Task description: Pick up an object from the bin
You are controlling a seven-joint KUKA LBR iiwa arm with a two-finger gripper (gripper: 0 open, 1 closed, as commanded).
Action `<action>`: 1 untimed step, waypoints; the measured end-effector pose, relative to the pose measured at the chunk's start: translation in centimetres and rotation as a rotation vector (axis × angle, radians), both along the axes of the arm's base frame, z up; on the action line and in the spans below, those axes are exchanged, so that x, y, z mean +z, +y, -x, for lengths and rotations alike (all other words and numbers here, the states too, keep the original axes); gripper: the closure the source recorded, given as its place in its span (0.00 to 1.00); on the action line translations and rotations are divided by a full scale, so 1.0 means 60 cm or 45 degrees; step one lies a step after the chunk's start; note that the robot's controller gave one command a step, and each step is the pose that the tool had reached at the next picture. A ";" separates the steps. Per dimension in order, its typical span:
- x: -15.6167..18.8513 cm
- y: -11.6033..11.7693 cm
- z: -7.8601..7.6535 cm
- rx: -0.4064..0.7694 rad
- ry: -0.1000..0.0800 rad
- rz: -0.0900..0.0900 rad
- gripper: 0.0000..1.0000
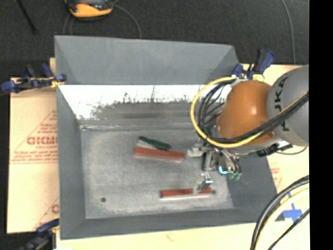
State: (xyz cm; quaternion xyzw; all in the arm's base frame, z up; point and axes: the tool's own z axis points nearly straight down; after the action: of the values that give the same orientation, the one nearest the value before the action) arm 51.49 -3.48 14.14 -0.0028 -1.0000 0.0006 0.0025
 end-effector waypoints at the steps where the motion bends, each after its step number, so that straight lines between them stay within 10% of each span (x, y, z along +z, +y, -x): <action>1: 0.007 0.000 -0.003 0.001 -0.010 0.001 0.00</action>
Offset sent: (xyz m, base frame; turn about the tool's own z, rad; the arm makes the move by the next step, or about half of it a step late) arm -0.0271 -0.0002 -0.0655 0.0510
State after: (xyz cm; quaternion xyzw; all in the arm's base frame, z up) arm 51.68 -3.49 14.54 -0.0024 -1.0000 0.0009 -0.0013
